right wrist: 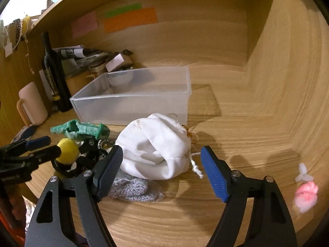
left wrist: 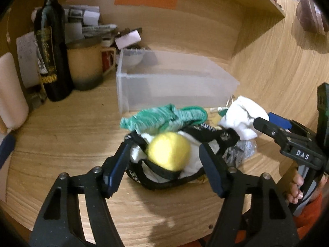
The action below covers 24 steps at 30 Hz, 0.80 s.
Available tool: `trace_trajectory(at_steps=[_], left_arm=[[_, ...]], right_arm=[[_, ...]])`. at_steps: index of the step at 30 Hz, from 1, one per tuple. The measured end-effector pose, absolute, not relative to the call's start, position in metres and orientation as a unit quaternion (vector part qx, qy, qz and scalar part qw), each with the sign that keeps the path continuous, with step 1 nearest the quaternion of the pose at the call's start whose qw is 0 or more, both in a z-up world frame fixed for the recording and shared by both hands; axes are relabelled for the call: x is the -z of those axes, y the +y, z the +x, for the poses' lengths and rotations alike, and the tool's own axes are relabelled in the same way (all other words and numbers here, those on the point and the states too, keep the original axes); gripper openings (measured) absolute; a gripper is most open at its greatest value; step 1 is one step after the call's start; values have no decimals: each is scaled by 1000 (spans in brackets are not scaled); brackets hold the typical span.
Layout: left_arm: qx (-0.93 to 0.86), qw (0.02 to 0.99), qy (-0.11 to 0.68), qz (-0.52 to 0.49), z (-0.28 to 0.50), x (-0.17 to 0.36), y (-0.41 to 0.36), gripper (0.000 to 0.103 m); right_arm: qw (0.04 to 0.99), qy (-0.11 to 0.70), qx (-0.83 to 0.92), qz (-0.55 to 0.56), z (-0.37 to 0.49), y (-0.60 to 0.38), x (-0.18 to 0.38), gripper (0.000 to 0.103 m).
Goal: Organize soft objects
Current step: 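Grasp the yellow ball with the left tool while the right tool grasps the white cloth bundle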
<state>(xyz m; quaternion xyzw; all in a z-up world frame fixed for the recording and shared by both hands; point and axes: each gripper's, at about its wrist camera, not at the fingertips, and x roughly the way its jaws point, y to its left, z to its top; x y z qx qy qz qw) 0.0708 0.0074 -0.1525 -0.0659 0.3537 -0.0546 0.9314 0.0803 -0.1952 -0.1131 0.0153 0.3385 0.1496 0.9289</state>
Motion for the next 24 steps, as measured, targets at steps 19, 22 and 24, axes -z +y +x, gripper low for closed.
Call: trace_trajectory(at_steps=[19, 22, 24], left_arm=[[62, 933, 351, -56, 81, 151, 3, 44], [61, 937, 339, -53, 79, 142, 3, 44], [60, 941, 330, -51, 78, 136, 2, 44]], right_arm=[[918, 361, -162, 34, 98, -196, 120, 23], [921, 352, -163, 36, 95, -198, 115, 21], [927, 339, -161, 32, 92, -199, 109, 20]])
